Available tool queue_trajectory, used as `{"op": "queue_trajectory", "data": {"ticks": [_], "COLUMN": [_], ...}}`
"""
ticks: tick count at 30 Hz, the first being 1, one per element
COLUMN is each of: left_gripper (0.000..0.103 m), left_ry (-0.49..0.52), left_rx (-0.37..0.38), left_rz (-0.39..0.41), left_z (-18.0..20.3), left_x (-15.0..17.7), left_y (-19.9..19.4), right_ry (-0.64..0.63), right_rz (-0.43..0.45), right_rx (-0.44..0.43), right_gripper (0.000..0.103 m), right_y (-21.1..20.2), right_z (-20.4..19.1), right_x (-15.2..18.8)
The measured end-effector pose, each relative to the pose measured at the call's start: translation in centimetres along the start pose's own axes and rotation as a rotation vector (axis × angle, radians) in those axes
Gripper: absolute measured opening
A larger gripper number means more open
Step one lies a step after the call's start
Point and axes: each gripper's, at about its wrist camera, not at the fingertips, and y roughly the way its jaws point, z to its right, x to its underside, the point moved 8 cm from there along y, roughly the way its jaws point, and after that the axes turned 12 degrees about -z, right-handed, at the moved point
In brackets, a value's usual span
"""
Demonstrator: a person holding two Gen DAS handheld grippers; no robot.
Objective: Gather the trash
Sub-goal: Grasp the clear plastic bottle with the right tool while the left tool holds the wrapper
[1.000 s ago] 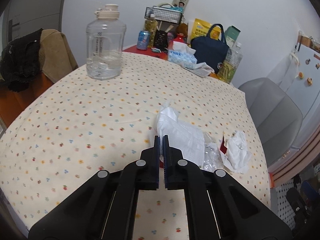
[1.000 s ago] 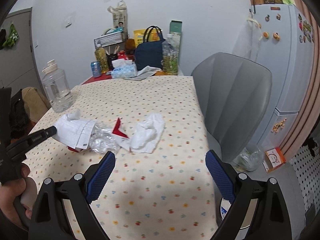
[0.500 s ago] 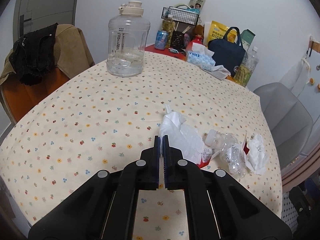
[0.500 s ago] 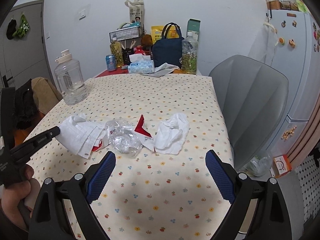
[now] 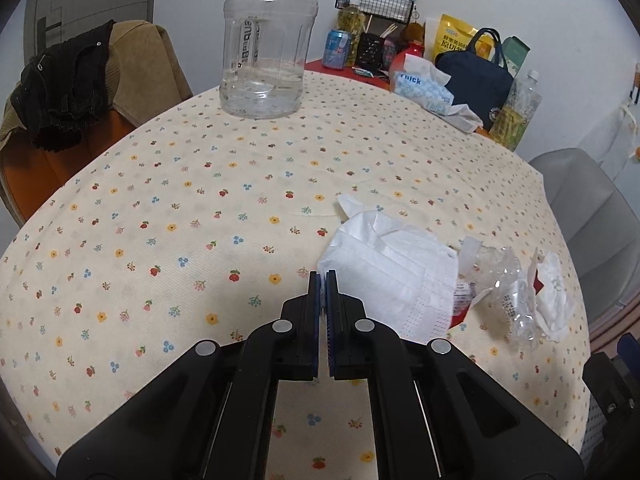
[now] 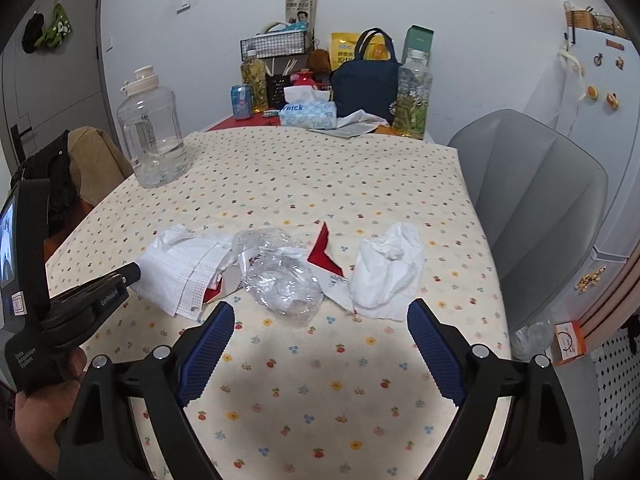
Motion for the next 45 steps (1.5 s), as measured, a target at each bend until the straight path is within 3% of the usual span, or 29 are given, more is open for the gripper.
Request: {"op": "queue_trajectory", "data": {"ticks": [19,26,29,31,33,34,36,45], "left_gripper": [0.004,0.004,0.004,0.004,0.004,0.004,0.004,0.004], "left_ry": [-0.013,-0.016,-0.016,-0.017,-0.017,-0.016,-0.012,-0.002], "left_rx": [0.014,0.020,0.021,0.022,0.021,0.020,0.018,0.042], "left_rz": [-0.051,-0.054,-0.053,-0.049,-0.046,-0.044,-0.040,-0.015], "left_z": [-0.7,-0.7,-0.7,-0.7,-0.6,-0.6,-0.6,0.1], "left_x": [-0.2,-0.3,-0.3,-0.3,-0.3,-0.3,-0.3,-0.1], "left_y": [2.2,2.4,2.4,2.3,2.2,2.2,2.0,0.2], "right_ry": [-0.072,-0.088,-0.094,-0.099,-0.100,-0.104,-0.126,-0.138], "right_rz": [-0.097,-0.122,-0.136,-0.129,-0.129,-0.117,-0.098,-0.073], "right_rx": [-0.004,0.004,0.010,0.034,0.016,0.014,0.030,-0.014], "right_gripper": [0.083,0.076,0.066,0.051,0.046,0.030,0.022,0.019], "right_y": [6.3,7.8,8.3,8.2,7.8,7.5,6.7,3.9], "right_z": [-3.3,-4.0,-4.2,-4.1,-4.1,-4.1,-4.3,-4.5], "right_x": [-1.1,-1.2,-1.1,-1.2,-1.3,-1.4,-1.5,-1.1]}}
